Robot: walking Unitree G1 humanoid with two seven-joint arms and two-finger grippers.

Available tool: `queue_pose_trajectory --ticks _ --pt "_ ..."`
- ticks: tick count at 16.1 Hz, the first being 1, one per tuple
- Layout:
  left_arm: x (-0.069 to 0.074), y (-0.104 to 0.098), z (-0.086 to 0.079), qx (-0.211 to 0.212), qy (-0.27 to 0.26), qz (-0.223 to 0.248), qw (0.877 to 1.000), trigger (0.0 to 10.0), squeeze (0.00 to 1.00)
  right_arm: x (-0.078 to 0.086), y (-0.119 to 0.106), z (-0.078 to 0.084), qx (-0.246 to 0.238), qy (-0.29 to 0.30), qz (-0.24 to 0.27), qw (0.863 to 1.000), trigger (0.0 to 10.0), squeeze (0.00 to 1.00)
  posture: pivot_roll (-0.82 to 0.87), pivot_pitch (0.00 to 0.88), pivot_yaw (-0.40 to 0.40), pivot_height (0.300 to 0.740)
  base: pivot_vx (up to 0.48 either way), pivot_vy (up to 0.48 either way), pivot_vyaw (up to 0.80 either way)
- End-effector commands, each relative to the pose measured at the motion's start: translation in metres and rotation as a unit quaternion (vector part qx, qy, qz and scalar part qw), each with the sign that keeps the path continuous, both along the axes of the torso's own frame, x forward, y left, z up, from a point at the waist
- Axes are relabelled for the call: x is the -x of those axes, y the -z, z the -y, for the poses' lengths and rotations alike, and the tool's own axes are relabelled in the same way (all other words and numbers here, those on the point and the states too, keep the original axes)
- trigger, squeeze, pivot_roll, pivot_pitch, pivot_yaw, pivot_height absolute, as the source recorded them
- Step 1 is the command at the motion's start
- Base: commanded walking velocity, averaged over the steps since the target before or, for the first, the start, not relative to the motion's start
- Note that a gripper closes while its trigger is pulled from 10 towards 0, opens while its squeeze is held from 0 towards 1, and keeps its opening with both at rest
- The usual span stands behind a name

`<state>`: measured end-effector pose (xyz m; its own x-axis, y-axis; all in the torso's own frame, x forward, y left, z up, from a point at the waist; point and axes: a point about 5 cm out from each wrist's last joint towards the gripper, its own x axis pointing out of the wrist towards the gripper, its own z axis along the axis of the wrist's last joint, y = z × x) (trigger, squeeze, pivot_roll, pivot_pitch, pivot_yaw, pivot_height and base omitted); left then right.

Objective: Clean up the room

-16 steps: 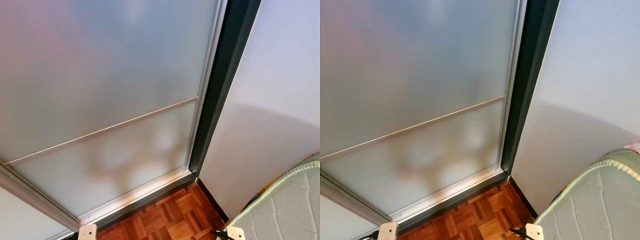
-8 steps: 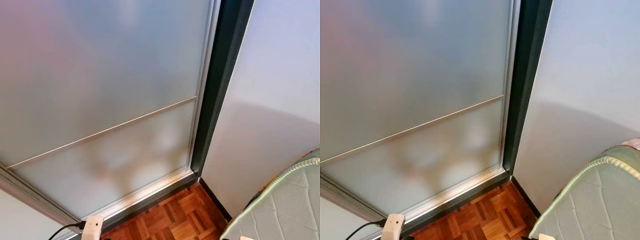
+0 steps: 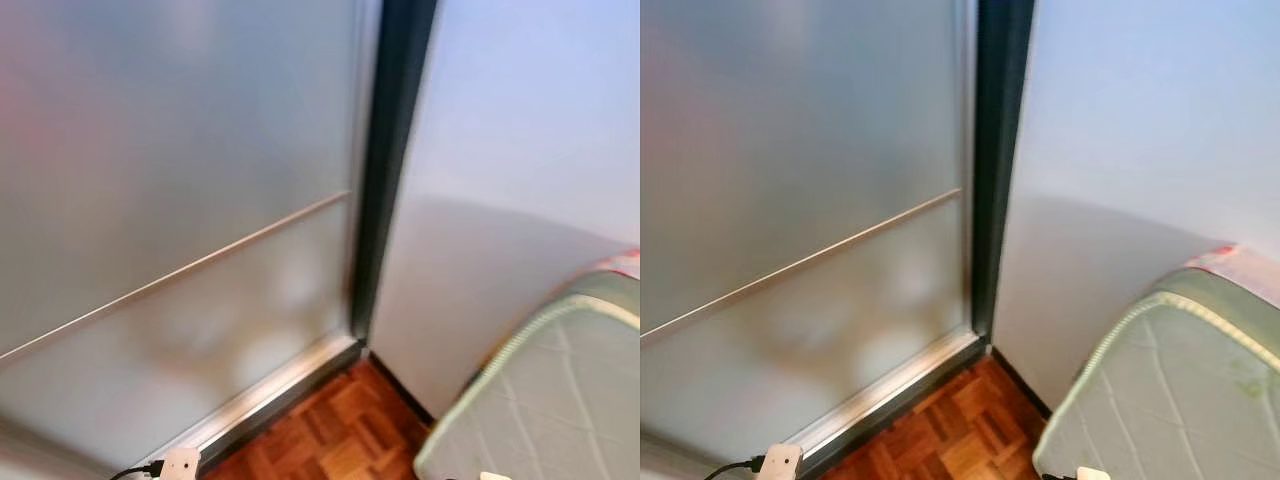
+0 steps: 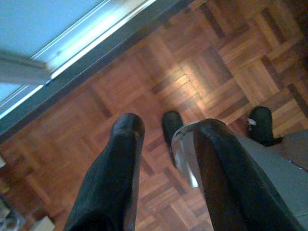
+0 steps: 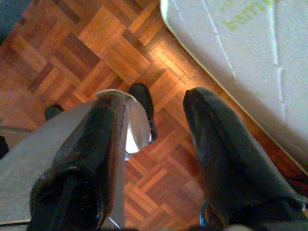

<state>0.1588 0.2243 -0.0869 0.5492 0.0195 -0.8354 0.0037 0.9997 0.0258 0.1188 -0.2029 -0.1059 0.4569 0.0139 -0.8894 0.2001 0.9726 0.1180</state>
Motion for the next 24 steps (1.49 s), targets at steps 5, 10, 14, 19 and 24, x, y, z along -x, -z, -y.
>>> queue_pose_trajectory --ticks 5,10,14,19,24 --pt "0.004 0.002 -0.002 0.002 -0.014 -0.011 1.000 10.0 0.00 -0.001 0.000 0.000 0.004 -0.012 -0.005 1.000 10.0 0.00 -0.04 0.000 0.020 0.740 0.000 0.000 -0.78" --pt "-0.001 0.000 0.000 -0.010 0.003 -0.008 1.000 10.0 0.00 -0.009 -0.001 -0.008 -0.004 -0.010 0.004 1.000 10.0 0.00 -0.06 0.000 0.064 0.740 0.000 0.000 -0.78" --pt "0.010 0.004 -0.004 -0.013 0.005 -0.019 1.000 10.0 0.00 -0.011 -0.002 -0.006 0.002 -0.010 0.001 1.000 10.0 0.00 -0.08 0.000 0.055 0.740 0.000 0.000 -0.78" --pt "-0.003 0.001 0.007 -0.001 -0.001 -0.001 1.000 10.0 0.00 -0.025 -0.009 0.007 0.022 -0.013 0.013 1.000 10.0 0.00 -0.08 0.000 0.020 0.740 0.000 0.000 -0.78" --pt "-0.009 -0.002 0.006 -0.001 -0.006 0.009 1.000 10.0 0.00 -0.033 -0.012 0.007 0.017 -0.012 0.020 1.000 10.0 0.00 -0.07 0.000 0.024 0.740 0.000 0.000 -0.78"
